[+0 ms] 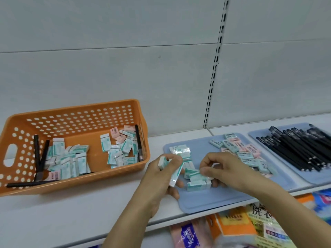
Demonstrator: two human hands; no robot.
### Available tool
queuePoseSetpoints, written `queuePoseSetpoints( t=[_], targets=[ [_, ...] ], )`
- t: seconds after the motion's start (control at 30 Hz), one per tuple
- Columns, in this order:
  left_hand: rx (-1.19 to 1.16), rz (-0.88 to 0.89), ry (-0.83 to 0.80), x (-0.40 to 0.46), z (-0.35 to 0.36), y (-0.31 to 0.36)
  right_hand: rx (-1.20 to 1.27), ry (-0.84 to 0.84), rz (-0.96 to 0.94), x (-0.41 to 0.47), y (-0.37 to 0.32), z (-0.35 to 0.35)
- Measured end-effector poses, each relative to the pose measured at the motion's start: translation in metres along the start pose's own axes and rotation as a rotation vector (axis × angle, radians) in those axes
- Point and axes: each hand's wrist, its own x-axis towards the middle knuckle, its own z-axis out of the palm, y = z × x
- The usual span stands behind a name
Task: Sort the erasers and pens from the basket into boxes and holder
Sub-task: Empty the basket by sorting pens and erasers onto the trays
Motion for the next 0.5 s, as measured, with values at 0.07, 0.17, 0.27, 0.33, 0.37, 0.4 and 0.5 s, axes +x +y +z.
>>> queuePoseSetpoints(
  t=[0.07, 0.17, 0.27, 0.33, 0.37, 0.4, 0.5],
  targets=[
    [0.027, 0.009, 0.008, -0.001, -0.002, -0.003, -0.012, 0.011, -0.026, 0.003, -0.002, 0.007],
    [0.029, 0.009, 0.023, -0.003, -0.005, -0.006, -0.047, 0.023, -0.043, 0.005, -0.001, 0.015],
    [0.013, 0.007, 0.045, -0.003, -0.008, -0.008, -0.107, 0.055, -0.073, 0.006, 0.005, 0.015],
    [0.012, 0.01, 0.058, -0.003, -0.008, -0.009, -0.143, 0.046, -0.09, 0.005, 0.007, 0.014],
    [0.011, 0.013, 0.06, -0.003, -0.009, -0.009, -0.149, 0.044, -0.099, 0.004, 0.007, 0.014],
    [0.01, 0.016, 0.061, -0.003, -0.008, -0.009, -0.155, 0.039, -0.113, 0.003, 0.007, 0.014],
    [0.01, 0.021, 0.06, -0.003, -0.007, -0.008, -0.271, -0.004, -0.158, -0.001, 0.005, 0.012]
  ],
)
